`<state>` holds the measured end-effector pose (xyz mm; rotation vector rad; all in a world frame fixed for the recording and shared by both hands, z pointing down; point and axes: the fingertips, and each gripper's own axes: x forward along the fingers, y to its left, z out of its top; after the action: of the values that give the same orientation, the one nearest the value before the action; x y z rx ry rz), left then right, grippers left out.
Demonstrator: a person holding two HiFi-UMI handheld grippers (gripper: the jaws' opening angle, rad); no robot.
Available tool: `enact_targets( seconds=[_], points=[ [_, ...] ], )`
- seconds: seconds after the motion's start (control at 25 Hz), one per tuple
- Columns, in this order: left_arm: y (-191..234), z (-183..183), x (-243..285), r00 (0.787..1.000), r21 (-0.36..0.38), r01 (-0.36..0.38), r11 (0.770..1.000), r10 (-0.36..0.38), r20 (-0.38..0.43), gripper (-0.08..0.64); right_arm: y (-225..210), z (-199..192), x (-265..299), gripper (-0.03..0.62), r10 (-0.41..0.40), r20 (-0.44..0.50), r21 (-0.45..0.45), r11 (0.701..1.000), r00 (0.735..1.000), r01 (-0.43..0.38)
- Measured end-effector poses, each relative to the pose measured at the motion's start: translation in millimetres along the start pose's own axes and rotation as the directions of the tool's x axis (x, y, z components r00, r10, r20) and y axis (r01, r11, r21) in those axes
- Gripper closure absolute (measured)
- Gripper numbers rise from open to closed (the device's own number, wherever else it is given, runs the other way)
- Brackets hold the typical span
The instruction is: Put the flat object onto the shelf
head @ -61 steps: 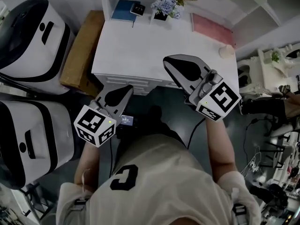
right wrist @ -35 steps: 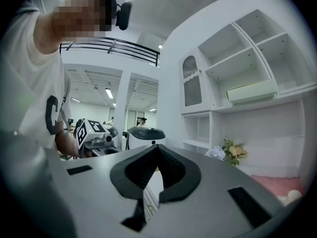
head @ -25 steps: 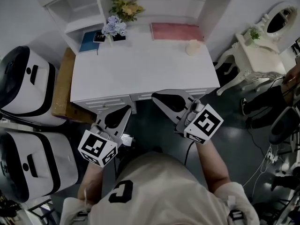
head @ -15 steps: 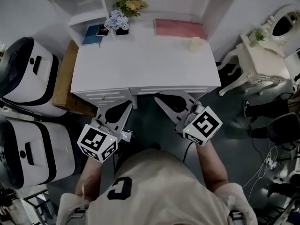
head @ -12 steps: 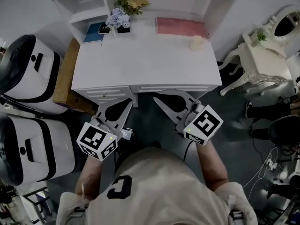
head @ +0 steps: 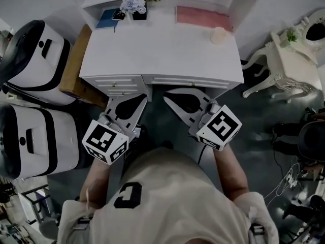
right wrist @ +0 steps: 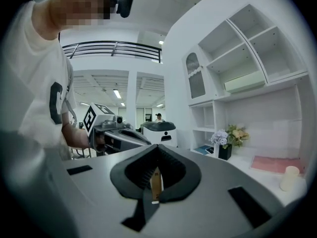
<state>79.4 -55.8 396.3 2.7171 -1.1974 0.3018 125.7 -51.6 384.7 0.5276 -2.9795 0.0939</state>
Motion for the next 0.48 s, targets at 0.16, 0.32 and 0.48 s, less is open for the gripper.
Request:
enact_targets(
  seconds=[0.16,0.32,0.48],
  points=[
    [0.9,0.1,-11.9,0.999,-0.001,-0.043,0.999,0.043,-0.004,0.546,11.9,0.8,6.2,0.569,0.049,0.018,0.003,0.999,0.999,-0.049],
    [-4.8,-6.2,-22.3,0.997,-0.007,-0.069,0.998,0.069,-0.035,0.546,24.9,-1.9,9.1,0.569,0.112,0.034,0.035,0.993,0.993,-0.113],
    [-6.0,-15.4,-31.9,0.995,0.006,-0.080,0.997,0.080,-0.064,0.546,35.5,-5.1,17.5,0.569,0.150,0.042,0.061,0.986,0.988,-0.153]
  ],
)
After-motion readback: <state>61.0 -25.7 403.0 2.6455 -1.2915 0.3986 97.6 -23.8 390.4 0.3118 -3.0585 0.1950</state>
